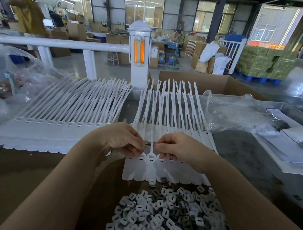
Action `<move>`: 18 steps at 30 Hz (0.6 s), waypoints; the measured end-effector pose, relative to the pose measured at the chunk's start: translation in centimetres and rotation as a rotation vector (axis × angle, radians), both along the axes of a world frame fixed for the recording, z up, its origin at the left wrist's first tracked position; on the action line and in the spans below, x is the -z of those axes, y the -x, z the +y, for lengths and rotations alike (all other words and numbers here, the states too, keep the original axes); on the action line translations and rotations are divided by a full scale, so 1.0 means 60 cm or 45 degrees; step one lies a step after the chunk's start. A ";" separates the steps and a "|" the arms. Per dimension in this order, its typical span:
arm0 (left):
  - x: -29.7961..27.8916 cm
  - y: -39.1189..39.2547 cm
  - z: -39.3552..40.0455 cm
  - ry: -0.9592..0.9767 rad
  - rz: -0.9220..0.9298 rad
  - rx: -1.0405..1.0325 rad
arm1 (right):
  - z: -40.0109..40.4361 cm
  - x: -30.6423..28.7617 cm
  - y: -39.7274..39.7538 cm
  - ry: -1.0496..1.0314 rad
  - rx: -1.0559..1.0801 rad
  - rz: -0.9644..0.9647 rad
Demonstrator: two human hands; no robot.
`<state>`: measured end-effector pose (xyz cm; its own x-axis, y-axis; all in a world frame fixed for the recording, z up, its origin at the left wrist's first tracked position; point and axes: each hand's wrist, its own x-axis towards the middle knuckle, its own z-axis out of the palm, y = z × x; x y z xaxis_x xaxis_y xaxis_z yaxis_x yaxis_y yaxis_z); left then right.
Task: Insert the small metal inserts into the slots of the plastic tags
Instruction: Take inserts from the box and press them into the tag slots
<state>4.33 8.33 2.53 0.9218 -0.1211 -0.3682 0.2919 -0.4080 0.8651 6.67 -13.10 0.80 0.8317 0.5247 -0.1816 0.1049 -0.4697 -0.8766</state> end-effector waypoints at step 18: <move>-0.012 0.003 -0.012 0.011 -0.107 0.124 | 0.004 0.000 0.005 -0.059 0.060 -0.005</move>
<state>4.17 7.61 3.24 0.9332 -0.2143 -0.2886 0.1776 -0.4232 0.8885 6.37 -12.83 0.79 0.8563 0.4927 -0.1547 0.0873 -0.4333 -0.8970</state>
